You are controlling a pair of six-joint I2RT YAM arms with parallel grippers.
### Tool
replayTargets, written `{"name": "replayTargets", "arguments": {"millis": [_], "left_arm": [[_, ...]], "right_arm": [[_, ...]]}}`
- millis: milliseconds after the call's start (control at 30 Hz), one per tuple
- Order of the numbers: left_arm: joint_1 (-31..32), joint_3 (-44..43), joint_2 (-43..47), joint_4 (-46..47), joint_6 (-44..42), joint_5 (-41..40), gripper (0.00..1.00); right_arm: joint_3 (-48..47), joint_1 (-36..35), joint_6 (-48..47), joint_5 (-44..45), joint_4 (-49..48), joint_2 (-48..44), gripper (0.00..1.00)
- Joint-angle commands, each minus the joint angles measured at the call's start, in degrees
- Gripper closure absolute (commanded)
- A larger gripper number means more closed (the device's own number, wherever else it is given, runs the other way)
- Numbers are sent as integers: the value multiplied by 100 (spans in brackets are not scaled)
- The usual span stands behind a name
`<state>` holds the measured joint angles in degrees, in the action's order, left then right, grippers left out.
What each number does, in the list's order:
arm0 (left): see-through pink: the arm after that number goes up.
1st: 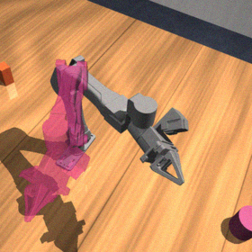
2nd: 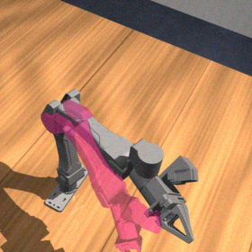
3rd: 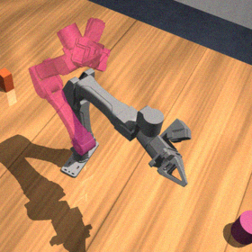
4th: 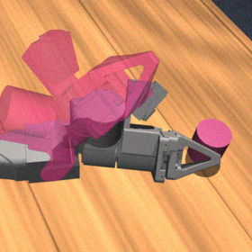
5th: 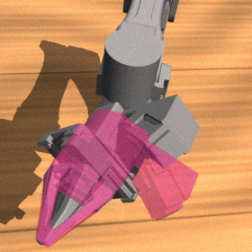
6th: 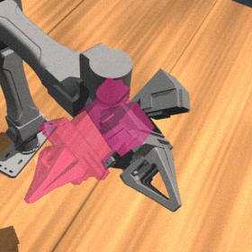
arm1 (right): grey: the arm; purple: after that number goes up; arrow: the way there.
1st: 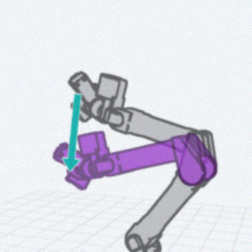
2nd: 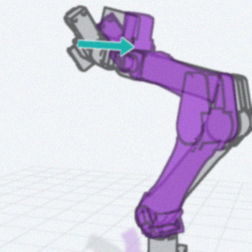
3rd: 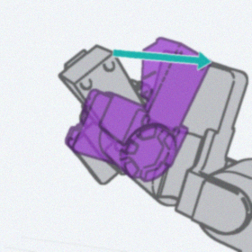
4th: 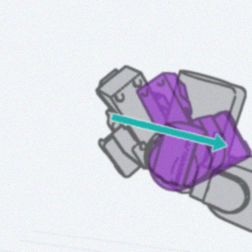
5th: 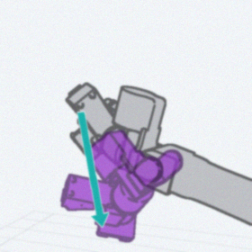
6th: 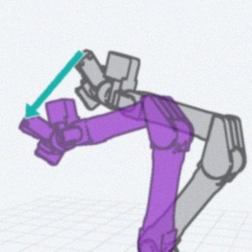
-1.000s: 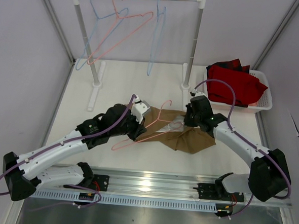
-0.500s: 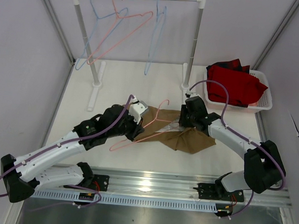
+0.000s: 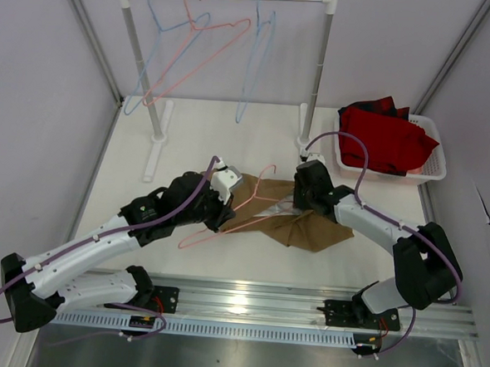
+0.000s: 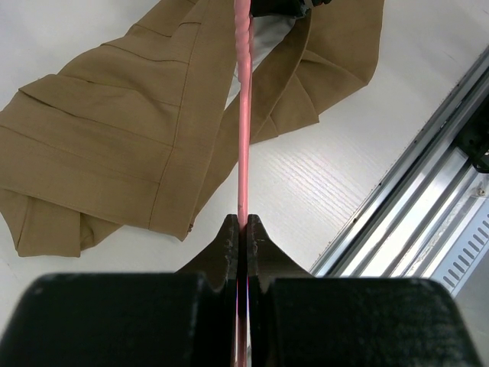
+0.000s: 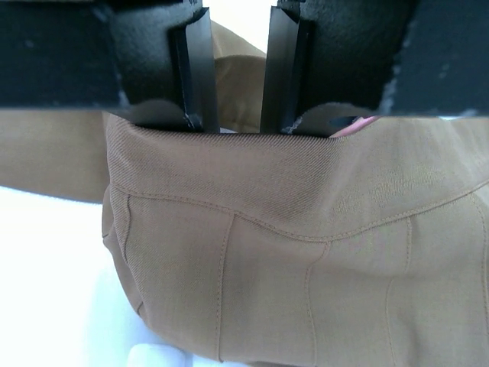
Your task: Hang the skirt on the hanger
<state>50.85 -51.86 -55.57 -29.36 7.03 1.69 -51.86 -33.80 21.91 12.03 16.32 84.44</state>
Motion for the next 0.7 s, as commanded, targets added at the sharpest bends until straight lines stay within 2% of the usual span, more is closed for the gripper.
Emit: {"name": "replayTargets", "arguments": {"millis": [0,567,667], "left_arm": [[30,-167,117,54,-70,-46,100],[30,-141,117,19,-87,-64,100],[30,-141,134,19,-79,-73,100]], "right_arm": [[0,-100,-134,475,-313,2,69],[-17,-390,-380,1134,-349,450,73],[-44,-399,-389,1170,-340,503,77]]}}
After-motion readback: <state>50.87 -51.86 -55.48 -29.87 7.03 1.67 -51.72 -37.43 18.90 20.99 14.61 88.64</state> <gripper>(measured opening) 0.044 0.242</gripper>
